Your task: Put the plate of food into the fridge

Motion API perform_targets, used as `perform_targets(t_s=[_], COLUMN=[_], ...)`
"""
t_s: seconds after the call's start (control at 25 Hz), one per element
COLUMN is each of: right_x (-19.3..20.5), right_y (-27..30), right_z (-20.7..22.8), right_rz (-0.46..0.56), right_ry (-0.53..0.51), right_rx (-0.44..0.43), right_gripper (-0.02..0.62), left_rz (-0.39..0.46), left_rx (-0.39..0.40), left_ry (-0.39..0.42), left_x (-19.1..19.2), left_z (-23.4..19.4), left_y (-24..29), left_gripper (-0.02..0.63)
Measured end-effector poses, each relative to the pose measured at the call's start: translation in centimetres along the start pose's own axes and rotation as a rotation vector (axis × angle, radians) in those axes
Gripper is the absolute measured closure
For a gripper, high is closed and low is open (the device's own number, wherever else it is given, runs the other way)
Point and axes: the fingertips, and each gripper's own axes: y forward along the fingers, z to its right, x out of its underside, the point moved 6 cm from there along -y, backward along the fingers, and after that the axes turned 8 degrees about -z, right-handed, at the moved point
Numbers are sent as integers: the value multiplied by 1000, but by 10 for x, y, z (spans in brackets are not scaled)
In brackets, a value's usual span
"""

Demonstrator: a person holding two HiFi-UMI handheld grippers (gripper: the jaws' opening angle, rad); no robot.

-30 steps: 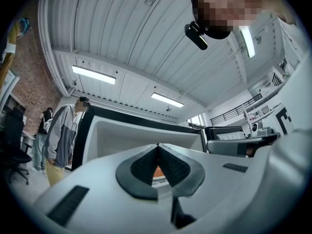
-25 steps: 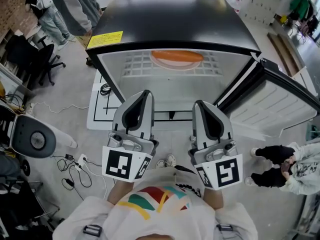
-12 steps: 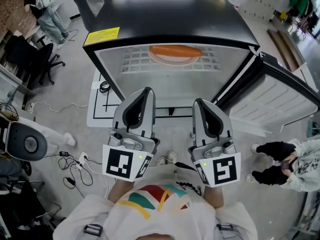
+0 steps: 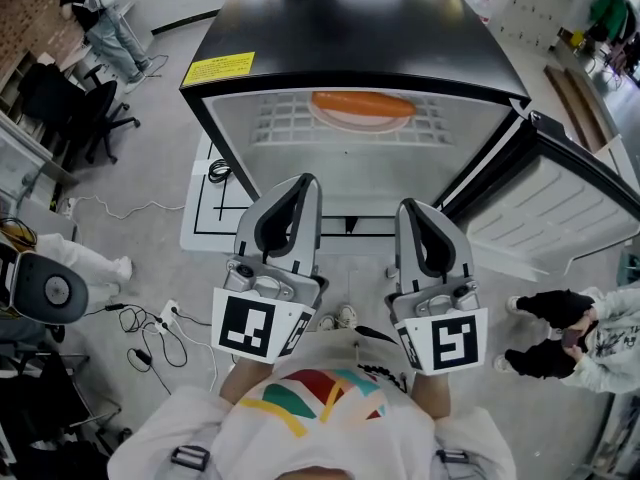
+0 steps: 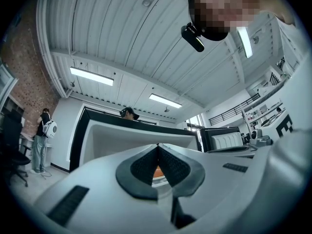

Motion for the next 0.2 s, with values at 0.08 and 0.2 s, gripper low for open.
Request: perform_targets(t_s=[0.08, 0.2], right_x=[0, -2], right_y=[0, -1], right_z=[2, 6], right_rz=[1, 6], right_ry=[-3, -2], right_rx=[7, 23], right_gripper=[595, 595], left_rz=[4, 9], left_rx=[1, 2], left_ry=[3, 8], left_x=[-2, -4], left_z=[0, 0], left_y=[0, 0], left_gripper=[600, 600])
